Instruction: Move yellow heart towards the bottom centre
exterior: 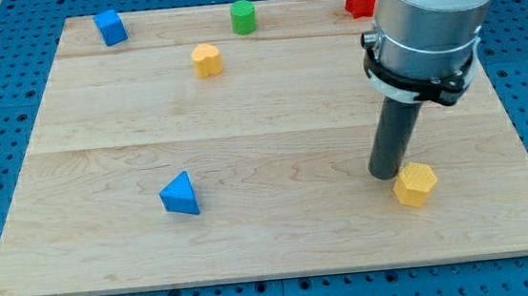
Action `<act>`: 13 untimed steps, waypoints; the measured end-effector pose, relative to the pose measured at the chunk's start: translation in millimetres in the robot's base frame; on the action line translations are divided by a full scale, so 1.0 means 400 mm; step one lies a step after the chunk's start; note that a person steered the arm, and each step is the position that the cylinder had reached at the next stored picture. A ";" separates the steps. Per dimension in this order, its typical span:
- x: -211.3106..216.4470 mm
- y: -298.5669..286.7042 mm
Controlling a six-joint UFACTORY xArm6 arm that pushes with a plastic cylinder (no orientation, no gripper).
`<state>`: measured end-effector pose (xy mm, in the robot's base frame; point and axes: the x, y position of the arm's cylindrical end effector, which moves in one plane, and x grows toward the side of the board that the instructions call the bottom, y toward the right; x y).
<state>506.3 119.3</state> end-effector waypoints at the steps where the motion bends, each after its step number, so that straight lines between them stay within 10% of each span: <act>1: -0.119 -0.057; 6: -0.511 -0.338; 9: -0.564 -0.570; 13: -0.352 -0.574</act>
<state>365.3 -110.5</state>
